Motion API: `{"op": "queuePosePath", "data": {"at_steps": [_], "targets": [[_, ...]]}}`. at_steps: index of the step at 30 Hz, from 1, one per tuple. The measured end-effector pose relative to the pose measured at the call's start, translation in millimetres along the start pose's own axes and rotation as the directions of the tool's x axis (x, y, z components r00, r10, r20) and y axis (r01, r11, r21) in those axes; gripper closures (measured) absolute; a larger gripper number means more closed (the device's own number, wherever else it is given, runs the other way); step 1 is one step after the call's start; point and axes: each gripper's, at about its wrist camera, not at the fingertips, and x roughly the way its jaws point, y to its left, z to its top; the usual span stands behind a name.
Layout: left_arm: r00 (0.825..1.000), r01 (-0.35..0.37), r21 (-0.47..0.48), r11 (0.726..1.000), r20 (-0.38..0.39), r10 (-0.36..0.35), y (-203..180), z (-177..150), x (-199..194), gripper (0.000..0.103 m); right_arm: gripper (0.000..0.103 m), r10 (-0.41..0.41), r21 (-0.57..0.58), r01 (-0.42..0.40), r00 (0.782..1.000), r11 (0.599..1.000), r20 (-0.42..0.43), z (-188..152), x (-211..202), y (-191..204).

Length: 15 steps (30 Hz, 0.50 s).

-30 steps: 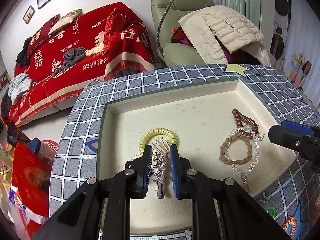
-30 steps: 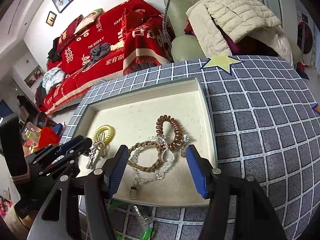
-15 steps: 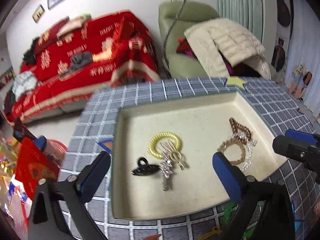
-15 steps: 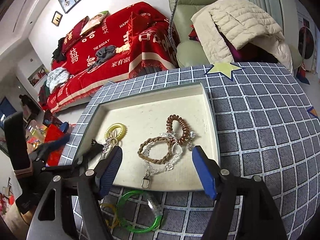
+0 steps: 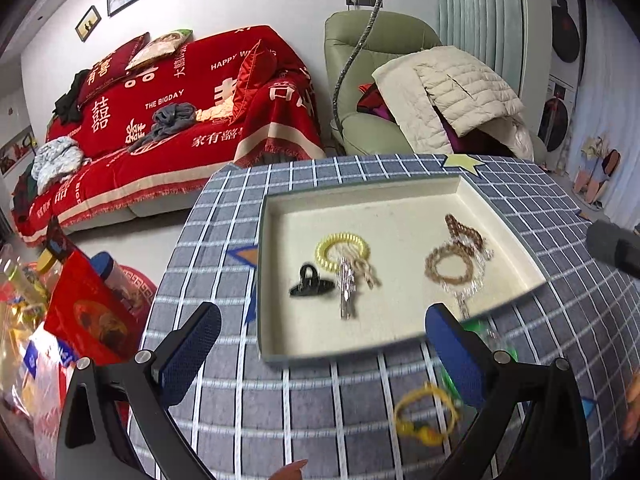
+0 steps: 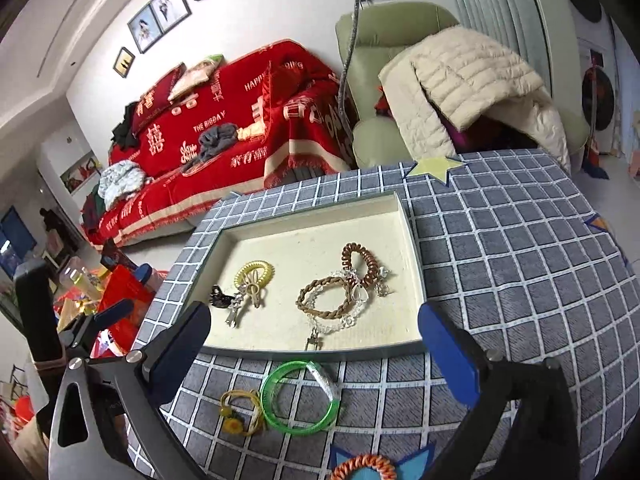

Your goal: Organize jewelry

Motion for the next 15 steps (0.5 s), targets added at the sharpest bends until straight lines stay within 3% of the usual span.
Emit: {"op": "queuePosePath", "data": {"at_steps": [6, 15], "targets": [[0.999, -0.01, -0.025, 1.0, -0.037, 0.009, 3.0, -28.6, -10.4, 0.0, 0.0, -0.033, -0.004, 0.032, 0.997, 0.999, -0.069, -21.9, -11.8, -3.5], [0.987, 0.014, -0.028, 1.0, -0.159, -0.018, -9.3, -67.5, 4.6, 0.0, 0.0, -0.068, 0.053, 0.08, 0.978, 0.995, -0.195, -72.5, -20.7, -28.9]]}}
